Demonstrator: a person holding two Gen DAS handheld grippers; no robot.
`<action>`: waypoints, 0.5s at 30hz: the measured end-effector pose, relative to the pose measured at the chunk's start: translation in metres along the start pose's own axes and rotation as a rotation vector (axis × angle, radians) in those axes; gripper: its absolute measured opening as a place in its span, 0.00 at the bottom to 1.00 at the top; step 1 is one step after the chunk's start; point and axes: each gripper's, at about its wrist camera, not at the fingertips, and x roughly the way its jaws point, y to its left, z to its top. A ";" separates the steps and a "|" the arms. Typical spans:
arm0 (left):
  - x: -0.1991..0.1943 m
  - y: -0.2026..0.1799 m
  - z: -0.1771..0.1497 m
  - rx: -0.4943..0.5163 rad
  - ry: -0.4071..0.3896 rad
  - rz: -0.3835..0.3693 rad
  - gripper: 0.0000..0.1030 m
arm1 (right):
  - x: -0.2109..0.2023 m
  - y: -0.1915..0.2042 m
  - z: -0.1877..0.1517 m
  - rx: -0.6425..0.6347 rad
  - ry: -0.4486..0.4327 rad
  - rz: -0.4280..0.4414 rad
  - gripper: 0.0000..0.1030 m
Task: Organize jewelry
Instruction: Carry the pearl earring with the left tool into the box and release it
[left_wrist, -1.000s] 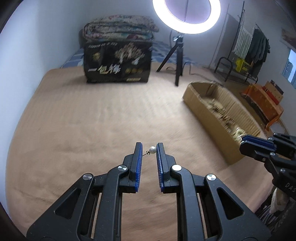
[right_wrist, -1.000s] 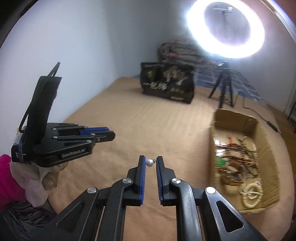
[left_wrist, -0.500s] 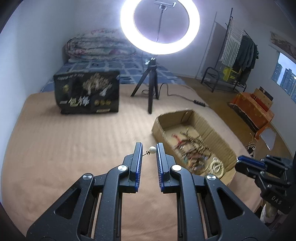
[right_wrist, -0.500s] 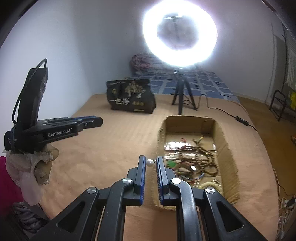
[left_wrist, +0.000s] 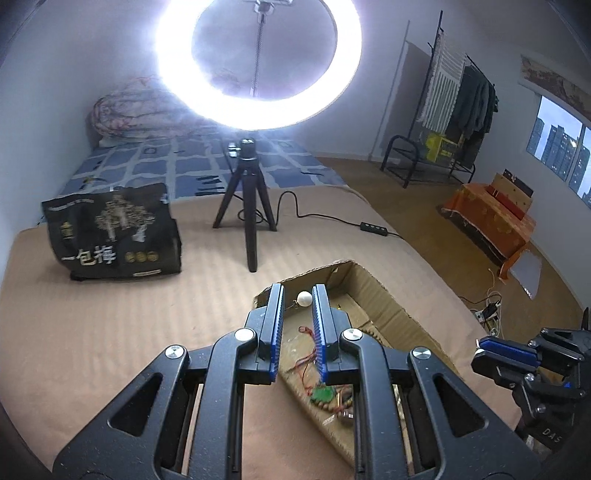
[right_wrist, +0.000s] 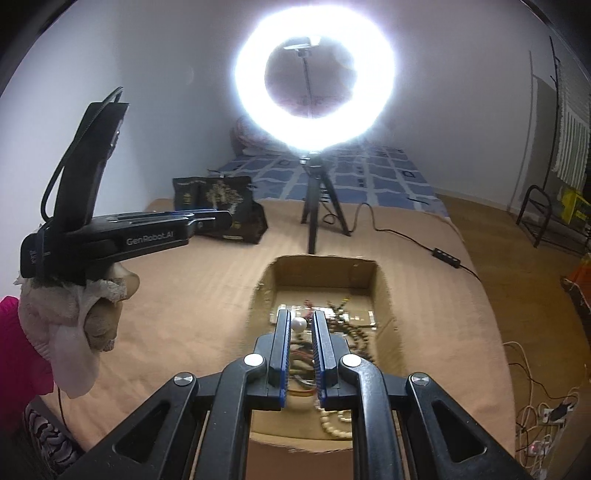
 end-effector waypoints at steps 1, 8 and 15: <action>0.007 -0.001 0.001 0.002 0.006 -0.001 0.13 | 0.003 -0.005 -0.001 0.009 0.007 -0.003 0.09; 0.037 -0.005 0.000 -0.031 0.032 -0.004 0.13 | 0.023 -0.026 -0.005 0.084 0.055 0.009 0.09; 0.051 -0.012 -0.002 -0.042 0.044 0.008 0.13 | 0.030 -0.022 -0.008 0.072 0.074 0.001 0.09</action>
